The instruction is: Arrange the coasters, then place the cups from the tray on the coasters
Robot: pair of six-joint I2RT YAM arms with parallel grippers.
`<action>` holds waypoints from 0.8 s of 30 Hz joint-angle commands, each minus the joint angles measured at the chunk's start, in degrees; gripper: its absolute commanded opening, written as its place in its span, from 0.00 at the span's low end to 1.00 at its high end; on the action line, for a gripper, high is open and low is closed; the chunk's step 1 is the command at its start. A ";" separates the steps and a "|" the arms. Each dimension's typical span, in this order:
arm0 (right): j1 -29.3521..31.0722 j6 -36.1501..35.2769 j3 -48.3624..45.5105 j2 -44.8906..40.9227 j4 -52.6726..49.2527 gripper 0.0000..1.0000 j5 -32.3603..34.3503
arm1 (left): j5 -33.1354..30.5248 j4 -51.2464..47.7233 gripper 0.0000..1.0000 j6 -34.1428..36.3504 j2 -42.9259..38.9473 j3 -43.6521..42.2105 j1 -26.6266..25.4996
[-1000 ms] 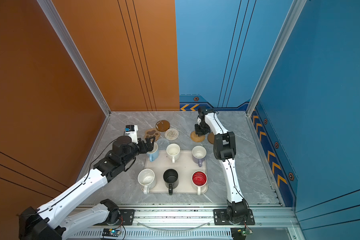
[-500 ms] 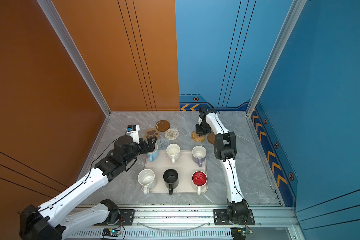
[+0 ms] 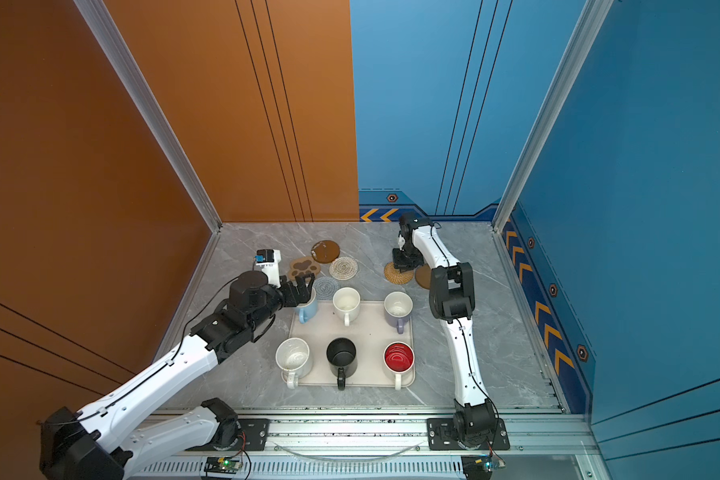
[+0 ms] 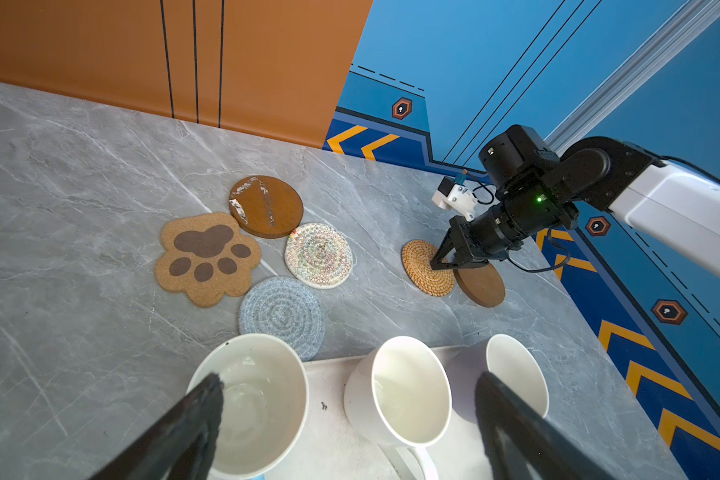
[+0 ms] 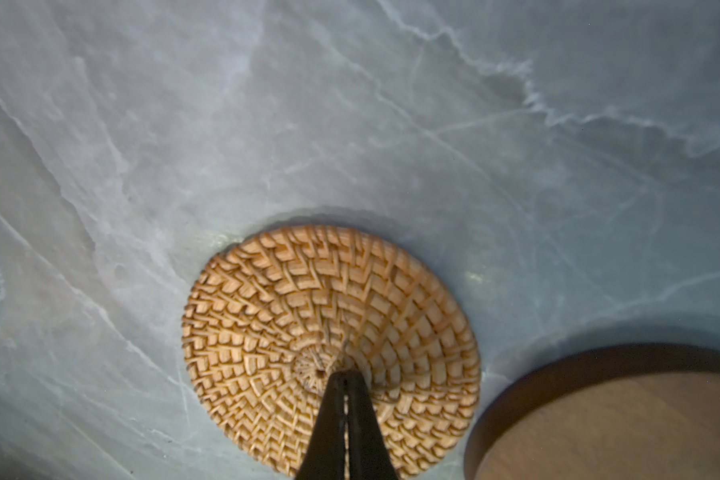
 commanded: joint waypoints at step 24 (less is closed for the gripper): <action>-0.18 0.41 -6.65 -0.67 -2.29 0.00 4.18 | -1.97 -0.15 0.95 1.23 -1.25 0.66 -1.51</action>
